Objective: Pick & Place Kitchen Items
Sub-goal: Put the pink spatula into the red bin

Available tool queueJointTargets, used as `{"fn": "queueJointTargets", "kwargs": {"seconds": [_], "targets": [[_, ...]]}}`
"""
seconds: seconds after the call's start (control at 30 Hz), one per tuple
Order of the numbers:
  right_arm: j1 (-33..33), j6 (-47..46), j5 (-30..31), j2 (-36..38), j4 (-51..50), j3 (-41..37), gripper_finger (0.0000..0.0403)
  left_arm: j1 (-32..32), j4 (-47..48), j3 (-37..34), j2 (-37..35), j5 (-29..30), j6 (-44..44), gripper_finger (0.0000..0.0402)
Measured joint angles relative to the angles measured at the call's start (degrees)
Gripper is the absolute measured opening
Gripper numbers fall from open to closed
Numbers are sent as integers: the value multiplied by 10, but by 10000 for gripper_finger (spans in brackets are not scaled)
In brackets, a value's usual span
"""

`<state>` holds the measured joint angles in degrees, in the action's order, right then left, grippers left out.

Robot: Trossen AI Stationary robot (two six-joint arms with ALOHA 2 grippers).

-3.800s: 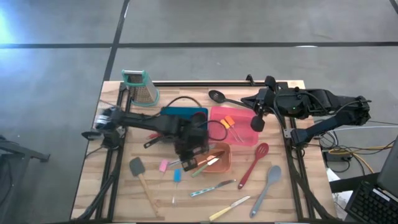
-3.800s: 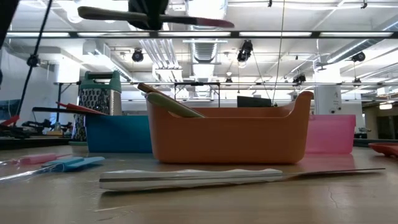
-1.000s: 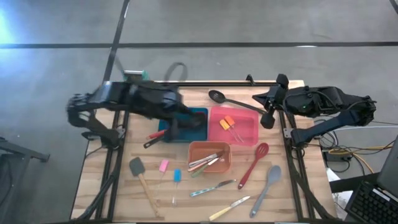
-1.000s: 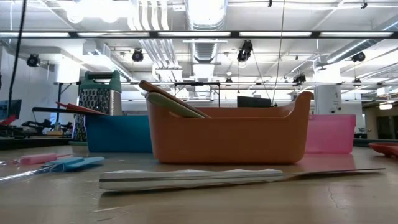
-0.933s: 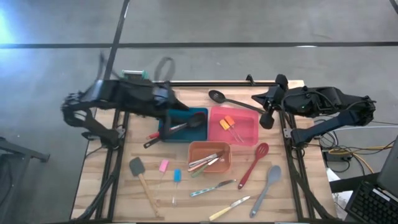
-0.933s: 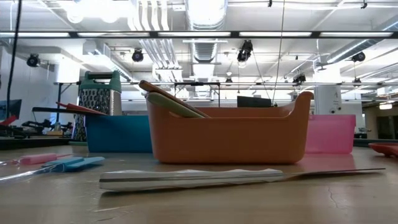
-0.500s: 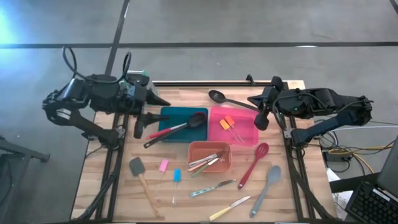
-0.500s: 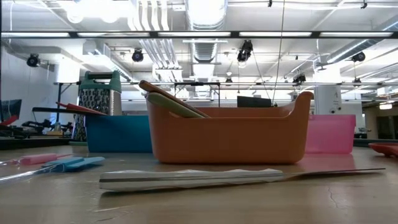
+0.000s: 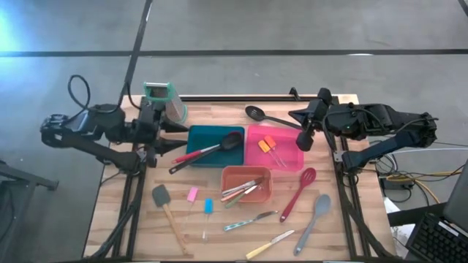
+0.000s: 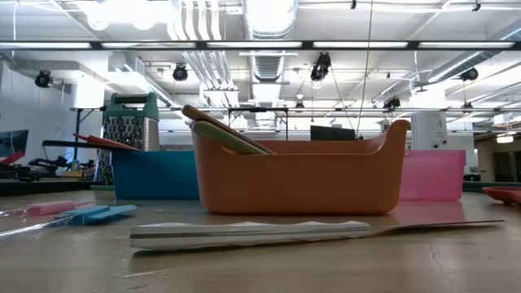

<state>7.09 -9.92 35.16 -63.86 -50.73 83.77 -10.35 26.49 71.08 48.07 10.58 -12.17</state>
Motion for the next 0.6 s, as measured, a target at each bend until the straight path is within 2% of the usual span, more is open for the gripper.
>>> {"fn": "queueJointTargets", "kwargs": {"seconds": [0.2, 0.37, 0.6], "targets": [[0, -2, 4, 0, 7, 0, 8, 0, -114, -150, -99, 8, -36, 204], [-3, -1, 11, 0, 24, 0, 8, 0, -158, -250, -173, 55, -79, 204], [-17, -2, 11, 0, 50, 0, 8, 0, -196, -356, -216, 117, -147, 204]]}}
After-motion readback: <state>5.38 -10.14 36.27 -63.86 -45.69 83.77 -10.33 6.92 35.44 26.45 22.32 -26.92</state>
